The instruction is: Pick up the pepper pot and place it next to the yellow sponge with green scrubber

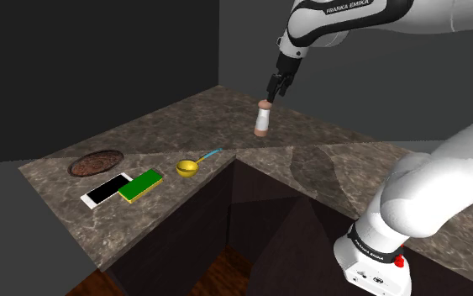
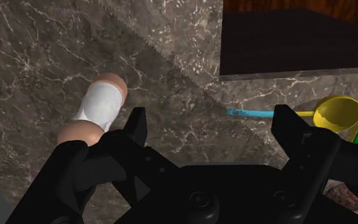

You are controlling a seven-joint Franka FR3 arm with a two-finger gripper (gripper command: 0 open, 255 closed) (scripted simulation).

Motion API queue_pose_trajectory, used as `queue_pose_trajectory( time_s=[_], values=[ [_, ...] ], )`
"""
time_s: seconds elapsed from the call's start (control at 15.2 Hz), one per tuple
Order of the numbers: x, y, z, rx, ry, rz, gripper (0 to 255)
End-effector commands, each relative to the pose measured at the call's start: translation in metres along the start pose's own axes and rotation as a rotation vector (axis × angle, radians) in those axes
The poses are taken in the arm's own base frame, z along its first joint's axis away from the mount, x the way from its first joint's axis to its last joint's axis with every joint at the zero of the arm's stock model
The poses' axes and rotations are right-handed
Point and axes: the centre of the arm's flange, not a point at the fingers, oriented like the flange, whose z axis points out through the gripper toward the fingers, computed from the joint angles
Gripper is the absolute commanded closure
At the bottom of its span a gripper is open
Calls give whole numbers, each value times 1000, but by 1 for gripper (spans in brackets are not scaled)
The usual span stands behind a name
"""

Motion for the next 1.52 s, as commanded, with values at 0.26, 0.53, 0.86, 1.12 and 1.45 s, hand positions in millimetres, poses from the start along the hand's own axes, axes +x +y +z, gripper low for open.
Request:
queue_pose_trajectory(
  time_s=[0.26, 0.53, 0.86, 1.12, 1.45],
  values=[
    [31, 62, 38, -15, 5, -6, 0],
    [53, 103, 62, -25, 8, -10, 0],
    [81, 153, 91, -36, 12, -14, 0],
    [83, 157, 109, -37, 12, -14, 0],
    [83, 158, 133, -37, 12, -14, 0]
  ],
)
